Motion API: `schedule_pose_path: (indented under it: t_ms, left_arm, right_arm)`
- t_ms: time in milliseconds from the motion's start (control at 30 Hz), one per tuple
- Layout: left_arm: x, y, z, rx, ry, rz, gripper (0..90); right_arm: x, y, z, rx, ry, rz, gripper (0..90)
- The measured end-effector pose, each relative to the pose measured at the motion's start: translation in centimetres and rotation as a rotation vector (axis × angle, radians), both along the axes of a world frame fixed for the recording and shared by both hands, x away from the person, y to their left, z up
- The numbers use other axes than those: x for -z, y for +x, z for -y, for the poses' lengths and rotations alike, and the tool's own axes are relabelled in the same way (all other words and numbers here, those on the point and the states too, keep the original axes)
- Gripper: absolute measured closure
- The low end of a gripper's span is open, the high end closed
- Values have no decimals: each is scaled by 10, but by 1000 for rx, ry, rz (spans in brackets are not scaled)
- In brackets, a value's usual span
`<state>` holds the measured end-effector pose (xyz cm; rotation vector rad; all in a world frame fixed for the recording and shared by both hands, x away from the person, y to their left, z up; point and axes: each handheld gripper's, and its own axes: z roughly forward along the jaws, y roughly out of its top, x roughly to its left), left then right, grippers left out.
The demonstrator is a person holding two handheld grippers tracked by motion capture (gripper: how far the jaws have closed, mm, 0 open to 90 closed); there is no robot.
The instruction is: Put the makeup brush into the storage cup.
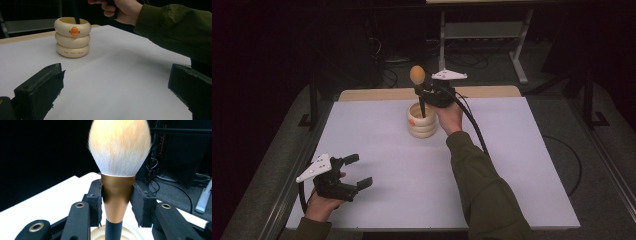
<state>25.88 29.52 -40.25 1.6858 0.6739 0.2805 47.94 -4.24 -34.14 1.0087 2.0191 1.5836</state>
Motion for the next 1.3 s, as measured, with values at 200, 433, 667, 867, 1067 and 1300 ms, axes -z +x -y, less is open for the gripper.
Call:
schedule_pose_path:
  t_ms: [200,433,667,867,1067,1300]
  left_arm:
    - [0,0,0,1,-2,0,0]
    - [0,0,0,1,-3,-1,0]
    - [1,1,1,3,-5,2,0]
    - [0,0,1,4,-7,1,0]
    - [1,1,2,9,3,2,0]
    - [1,1,1,11,15,4,0]
  right_arm:
    - [8,2,-1,1,-12,-10,616]
    - [19,2,-4,-4,-27,-32,615]
    - [26,3,-5,-14,-44,-61,607]
    - [28,5,-5,0,-55,-67,255]
    - [27,6,-2,11,-58,-75,114]
    - [23,2,0,-5,-82,-80,82]
